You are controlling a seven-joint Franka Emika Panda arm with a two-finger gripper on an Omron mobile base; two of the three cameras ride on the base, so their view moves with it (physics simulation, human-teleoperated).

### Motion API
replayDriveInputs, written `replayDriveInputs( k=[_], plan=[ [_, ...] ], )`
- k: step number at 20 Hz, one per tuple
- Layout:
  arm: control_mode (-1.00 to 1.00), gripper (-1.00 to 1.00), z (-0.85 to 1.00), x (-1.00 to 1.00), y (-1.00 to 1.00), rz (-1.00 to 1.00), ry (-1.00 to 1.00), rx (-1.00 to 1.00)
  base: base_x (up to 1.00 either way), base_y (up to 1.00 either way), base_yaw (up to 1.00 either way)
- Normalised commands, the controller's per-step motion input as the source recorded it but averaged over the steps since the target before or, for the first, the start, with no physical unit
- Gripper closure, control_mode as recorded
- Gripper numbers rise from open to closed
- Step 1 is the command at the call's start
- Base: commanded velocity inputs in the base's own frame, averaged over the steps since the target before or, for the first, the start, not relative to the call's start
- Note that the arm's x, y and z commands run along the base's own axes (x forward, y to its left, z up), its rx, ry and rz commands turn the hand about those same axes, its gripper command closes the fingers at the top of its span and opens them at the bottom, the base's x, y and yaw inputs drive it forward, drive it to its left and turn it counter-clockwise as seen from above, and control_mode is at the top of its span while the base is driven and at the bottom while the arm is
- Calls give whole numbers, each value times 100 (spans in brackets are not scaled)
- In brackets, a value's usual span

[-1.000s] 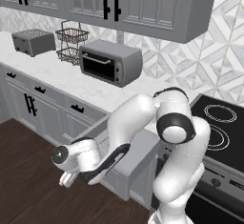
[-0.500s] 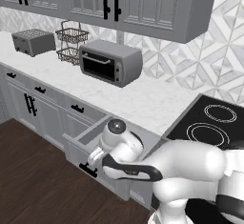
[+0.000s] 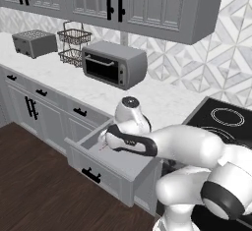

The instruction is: Take a straw from the drawer in front and place it inside the glass cup on the dining counter.

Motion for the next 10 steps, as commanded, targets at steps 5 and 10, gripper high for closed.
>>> replayDriveInputs(
  k=[5,10],
  plan=[
    [-100,-100,-26,63,0,-9,32,-18,0,0,0],
    [-100,-100,-73,23,0,-4,26,-17,0,0,0]
  ],
)
